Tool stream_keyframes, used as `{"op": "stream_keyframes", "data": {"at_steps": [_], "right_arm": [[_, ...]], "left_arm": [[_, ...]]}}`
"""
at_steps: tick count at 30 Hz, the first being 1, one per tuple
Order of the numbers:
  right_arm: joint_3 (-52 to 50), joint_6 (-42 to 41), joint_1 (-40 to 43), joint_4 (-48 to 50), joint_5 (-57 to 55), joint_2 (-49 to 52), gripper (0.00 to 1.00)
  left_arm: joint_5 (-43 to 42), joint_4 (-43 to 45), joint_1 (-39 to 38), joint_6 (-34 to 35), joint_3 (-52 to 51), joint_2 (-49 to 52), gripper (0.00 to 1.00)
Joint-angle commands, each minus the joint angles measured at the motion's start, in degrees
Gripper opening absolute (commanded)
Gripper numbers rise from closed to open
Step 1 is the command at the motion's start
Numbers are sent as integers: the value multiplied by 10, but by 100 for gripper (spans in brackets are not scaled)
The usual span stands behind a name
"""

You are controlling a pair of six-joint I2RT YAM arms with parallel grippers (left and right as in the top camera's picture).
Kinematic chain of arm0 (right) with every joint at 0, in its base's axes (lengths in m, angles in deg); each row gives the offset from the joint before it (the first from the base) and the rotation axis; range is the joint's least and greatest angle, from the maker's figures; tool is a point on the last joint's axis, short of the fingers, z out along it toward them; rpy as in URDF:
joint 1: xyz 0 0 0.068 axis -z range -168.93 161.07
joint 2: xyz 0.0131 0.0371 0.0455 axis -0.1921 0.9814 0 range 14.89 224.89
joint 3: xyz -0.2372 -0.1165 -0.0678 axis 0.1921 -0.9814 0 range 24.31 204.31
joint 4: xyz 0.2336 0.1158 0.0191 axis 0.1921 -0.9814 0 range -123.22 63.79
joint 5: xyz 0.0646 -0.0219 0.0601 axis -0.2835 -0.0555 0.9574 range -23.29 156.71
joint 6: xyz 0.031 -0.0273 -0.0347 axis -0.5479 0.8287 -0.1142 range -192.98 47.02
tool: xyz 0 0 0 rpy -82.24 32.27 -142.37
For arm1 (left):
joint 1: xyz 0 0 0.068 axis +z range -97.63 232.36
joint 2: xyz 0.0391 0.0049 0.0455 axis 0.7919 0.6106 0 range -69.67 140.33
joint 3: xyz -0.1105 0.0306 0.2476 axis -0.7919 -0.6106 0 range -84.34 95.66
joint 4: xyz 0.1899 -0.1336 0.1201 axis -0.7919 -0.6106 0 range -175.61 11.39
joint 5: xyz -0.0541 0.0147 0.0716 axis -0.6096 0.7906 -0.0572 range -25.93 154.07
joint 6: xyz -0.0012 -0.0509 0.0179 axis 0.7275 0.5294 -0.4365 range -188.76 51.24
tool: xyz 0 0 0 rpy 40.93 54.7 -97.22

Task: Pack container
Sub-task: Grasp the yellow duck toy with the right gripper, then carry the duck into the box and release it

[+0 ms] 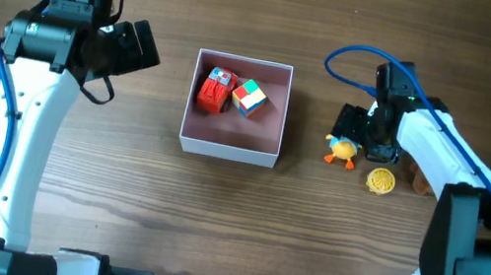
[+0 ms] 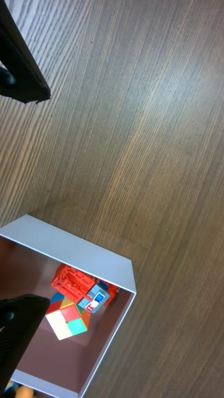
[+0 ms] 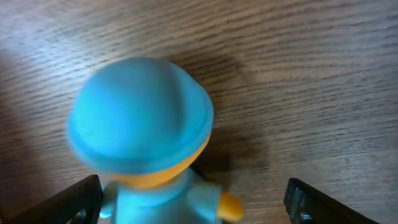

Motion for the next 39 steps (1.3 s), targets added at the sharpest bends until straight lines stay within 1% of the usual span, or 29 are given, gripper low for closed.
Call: {"op": "stream_keyframes", "data": {"at_steps": [1,2,6,8,9,10,12,14,16,17,21,24,26,27,30,33,35,37,39], "right_arm": [[11,19,-2,-4,-10,27,87],[11,27,-4,-4,-10,33,84],[11,31,-16,-6,-10,43,62],[11,31,-22,-5,-10,44,56],[11,31,-24,-5,-10,44,54],[11,32,-26,-6,-10,44,50],[11,32,-26,-9,-10,44,36],[11,32,-26,-12,-10,43,27],[11,32,-26,-17,-10,36,10],[13,35,-26,-26,-11,13,4],[37,51,-26,-65,-14,-49,4],[62,77,-41,-81,-9,-144,4],[71,83,-65,-74,-5,-196,4],[77,94,-87,-66,-6,-227,4],[88,84,-161,-40,-15,-283,4],[88,26,-226,-13,-26,-277,4],[88,14,-254,16,-32,-255,4],[89,-8,-268,55,-32,-225,4],[89,-52,-277,98,-32,-182,4]], "left_arm": [[-11,1,1,-9,-2,-2,100],[-11,1,1,-9,-2,-2,100],[-11,1,1,-9,-2,-2,100],[-11,1,1,-9,-2,-2,100],[-11,1,1,-9,-2,-2,100],[-11,1,1,-9,-2,-2,100],[-11,1,1,-9,-2,-2,100],[-11,1,1,-9,-2,-2,100],[-11,1,1,-9,-2,-2,100],[-11,1,1,-9,-2,-2,100],[-11,1,1,-9,-2,-2,100],[-11,1,1,-9,-2,-2,100],[-11,1,1,-9,-2,-2,100],[-11,1,1,-9,-2,-2,100],[-11,1,1,-9,-2,-2,100],[-11,0,1,-9,-2,-2,100],[-11,-3,1,-9,-2,-2,100],[-11,-4,1,-9,-2,-2,100],[-11,-6,1,-9,-2,-2,100]]}}
